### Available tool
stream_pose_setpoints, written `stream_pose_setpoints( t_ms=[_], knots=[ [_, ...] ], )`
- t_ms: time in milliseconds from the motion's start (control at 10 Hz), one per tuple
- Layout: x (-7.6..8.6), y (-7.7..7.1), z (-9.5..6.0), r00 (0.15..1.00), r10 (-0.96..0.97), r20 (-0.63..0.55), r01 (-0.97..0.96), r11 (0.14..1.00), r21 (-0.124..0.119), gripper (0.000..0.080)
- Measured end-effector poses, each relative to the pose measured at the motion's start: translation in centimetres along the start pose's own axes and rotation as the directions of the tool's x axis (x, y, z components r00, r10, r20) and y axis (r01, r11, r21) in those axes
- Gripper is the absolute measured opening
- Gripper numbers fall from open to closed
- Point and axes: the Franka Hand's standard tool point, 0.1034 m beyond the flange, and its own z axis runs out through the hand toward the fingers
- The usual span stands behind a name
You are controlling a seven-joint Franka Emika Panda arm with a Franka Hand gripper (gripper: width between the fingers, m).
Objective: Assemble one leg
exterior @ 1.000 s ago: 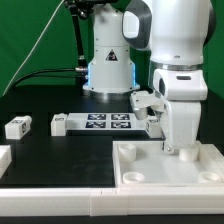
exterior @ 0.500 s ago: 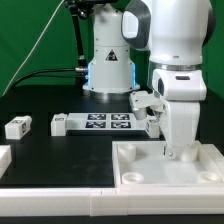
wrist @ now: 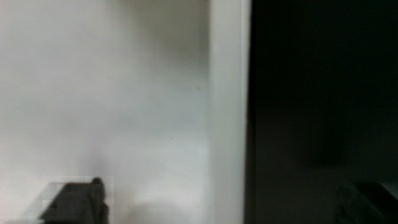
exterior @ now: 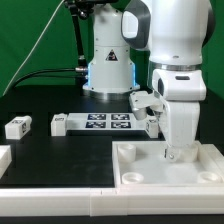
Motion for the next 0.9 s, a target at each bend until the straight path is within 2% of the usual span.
stream_pose_setpoints(
  t_ms=[100, 400, 500, 800, 900],
  knots=[
    [0.2, 0.0, -0.3, 1.0, 0.031, 0.0, -0.031, 1.0, -0.005, 0.0649],
    [2.4, -1.4, -4.3, 0.994, 0.112, -0.001, -0.112, 0.992, -0.05, 0.0649],
    [3.0, -1.7, -5.2, 0.991, 0.132, -0.003, -0.132, 0.989, -0.062, 0.0649],
    [3.2, -1.9, -5.3, 0.978, 0.207, -0.01, -0.207, 0.976, -0.06, 0.0649],
    [3.3, -1.9, -5.3, 0.94, 0.341, -0.021, -0.342, 0.938, -0.055, 0.0649]
  ],
)
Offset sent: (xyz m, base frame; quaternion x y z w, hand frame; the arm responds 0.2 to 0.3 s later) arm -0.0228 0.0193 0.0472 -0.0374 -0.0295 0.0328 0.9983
